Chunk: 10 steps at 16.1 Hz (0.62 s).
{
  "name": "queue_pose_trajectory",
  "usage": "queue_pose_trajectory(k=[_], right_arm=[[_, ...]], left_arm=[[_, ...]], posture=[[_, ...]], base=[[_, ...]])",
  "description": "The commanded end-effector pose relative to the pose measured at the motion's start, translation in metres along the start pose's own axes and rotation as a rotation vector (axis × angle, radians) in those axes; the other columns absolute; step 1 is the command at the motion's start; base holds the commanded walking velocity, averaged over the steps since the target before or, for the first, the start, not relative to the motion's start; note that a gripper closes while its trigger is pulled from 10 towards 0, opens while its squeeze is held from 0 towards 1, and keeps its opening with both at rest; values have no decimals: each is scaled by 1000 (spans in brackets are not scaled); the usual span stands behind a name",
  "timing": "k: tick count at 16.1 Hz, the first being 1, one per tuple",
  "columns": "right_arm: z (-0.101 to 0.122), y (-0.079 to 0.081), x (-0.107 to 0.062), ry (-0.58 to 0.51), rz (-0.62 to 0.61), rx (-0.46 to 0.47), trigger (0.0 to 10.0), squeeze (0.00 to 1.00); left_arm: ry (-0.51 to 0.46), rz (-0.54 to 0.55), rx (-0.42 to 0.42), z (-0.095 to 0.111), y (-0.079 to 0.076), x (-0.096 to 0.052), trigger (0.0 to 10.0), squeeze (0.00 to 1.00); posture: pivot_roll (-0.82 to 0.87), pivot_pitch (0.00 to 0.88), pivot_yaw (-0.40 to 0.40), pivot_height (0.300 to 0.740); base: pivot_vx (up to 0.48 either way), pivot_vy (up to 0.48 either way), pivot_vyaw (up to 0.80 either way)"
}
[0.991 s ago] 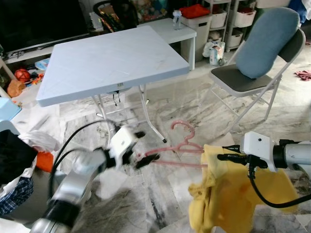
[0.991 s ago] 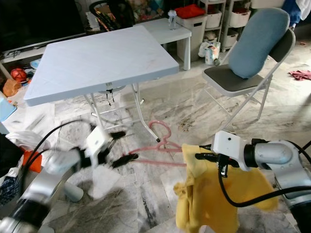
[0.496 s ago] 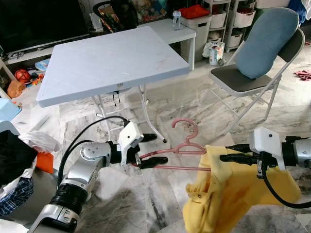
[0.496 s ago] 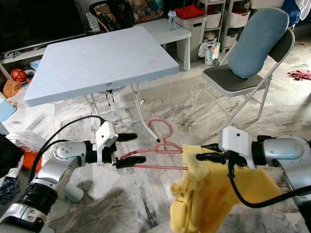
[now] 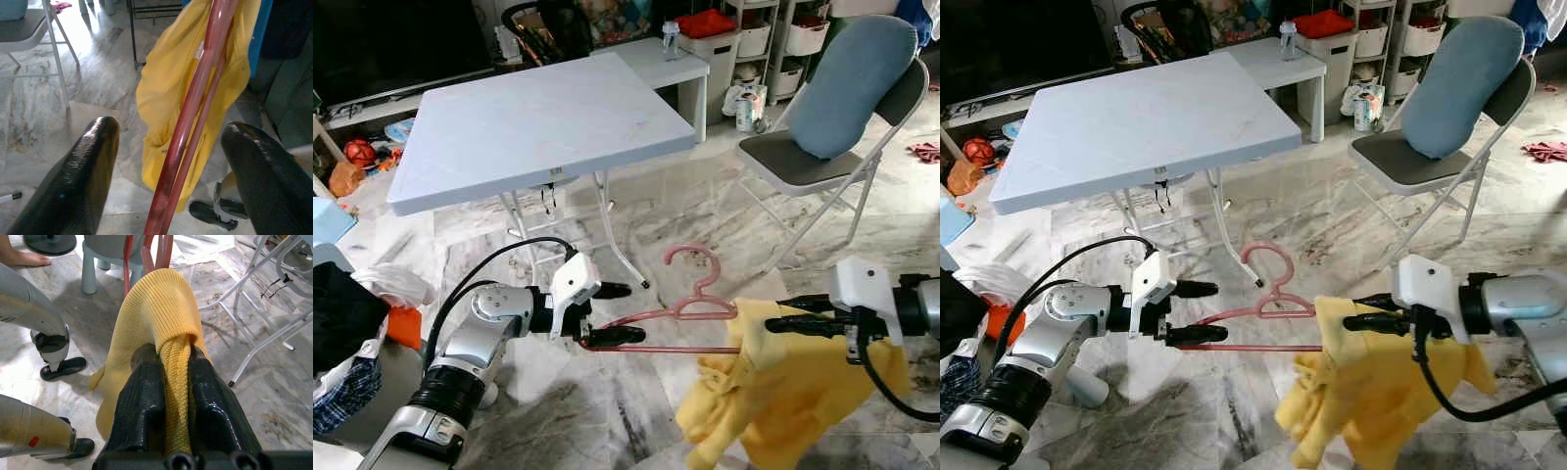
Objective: Hang hanger
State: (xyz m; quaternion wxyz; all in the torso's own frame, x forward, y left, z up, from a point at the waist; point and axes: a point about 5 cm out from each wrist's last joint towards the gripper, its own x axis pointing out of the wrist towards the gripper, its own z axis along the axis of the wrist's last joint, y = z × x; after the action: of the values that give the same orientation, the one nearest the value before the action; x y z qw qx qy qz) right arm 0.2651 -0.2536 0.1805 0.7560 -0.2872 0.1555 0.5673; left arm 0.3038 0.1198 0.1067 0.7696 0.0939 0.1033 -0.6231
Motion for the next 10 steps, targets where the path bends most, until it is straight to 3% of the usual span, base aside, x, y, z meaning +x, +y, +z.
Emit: queue_pose_trajectory(k=[1, 10], right_arm=[[12, -5, -8, -28, -10, -49, 10000, 0], [16, -9, 0, -63, -40, -57, 10000, 0]], left_arm=[[6, -5, -4, 0, 1, -1, 0, 0], [-25, -70, 1, 7, -5, 16, 0, 0]], posture=[[-164, 0, 87, 740], [-165, 0, 88, 740]], base=[[0, 0, 0], [0, 0, 0]])
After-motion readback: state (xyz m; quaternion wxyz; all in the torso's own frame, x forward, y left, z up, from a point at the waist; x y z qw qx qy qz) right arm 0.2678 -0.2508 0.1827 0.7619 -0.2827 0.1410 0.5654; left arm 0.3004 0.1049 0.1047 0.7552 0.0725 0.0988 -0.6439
